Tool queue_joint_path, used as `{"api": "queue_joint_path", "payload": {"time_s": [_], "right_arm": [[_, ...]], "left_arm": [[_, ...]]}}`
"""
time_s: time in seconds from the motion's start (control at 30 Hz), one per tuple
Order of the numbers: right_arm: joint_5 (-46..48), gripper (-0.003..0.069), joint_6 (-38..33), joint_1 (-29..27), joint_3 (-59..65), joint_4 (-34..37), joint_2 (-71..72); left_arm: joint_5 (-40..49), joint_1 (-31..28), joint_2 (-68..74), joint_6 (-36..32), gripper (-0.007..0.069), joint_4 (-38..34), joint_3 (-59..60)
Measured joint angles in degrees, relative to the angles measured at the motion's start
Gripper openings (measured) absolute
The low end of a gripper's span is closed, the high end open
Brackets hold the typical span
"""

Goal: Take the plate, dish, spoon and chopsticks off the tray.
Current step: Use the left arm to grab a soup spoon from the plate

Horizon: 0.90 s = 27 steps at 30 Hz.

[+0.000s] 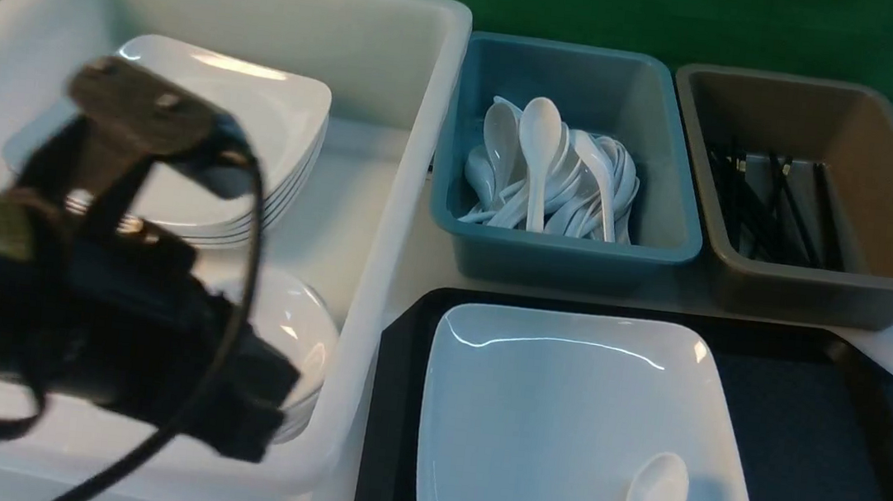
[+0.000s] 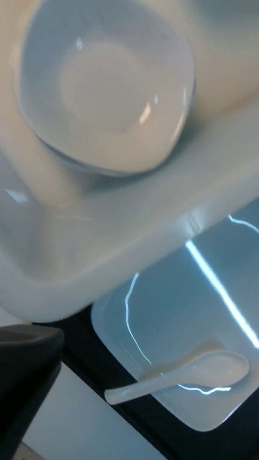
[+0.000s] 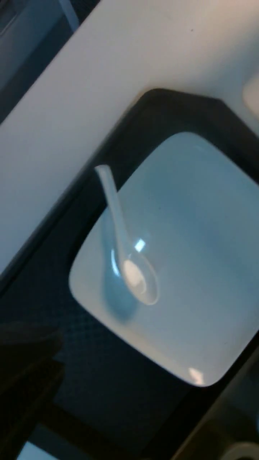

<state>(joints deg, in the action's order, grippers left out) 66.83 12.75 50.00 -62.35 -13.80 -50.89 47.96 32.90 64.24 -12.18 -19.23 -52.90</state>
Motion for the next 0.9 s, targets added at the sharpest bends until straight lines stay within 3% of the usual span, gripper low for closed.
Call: {"api": "queue_joint_path", "payload": {"time_s": [0.1,0.2,0.33,0.53,0.63,0.77,0.9], "right_arm": [[0.0,0.0099,1.97,-0.06,4.58,-1.7,6.03],[0.0,0.0102,3.1,-0.06,8.9,-2.6,14.97],[0.05,0.0106,3.04,-0.06,9.71,-2.65,21.83],[0.05,0.0111,2.92,-0.06,9.77,-2.65,27.44],[0.05,0.0118,2.82,-0.06,9.99,-2.6,28.04],[0.05,0.0123,2.77,-0.06,10.05,-2.49,28.04],[0.05,0.0128,2.77,-0.06,10.05,-2.34,28.09]], "left_arm": [[-3.13,5.09,6.8,1.26,0.0015,-0.36,-1.42],[-6.27,16.95,17.24,9.2,0.0015,5.02,-6.4],[-5.18,24.17,26.52,14.56,0.0026,8.77,-14.0],[-0.81,27.28,39.52,16.09,0.0122,8.83,-25.81],[0.74,27.28,44.64,17.18,0.0232,11.39,-29.65],[0.34,27.28,47.63,18.56,0.0335,13.98,-30.63],[-1.71,27.14,49.52,18.98,0.0391,15.27,-30.66]]}}
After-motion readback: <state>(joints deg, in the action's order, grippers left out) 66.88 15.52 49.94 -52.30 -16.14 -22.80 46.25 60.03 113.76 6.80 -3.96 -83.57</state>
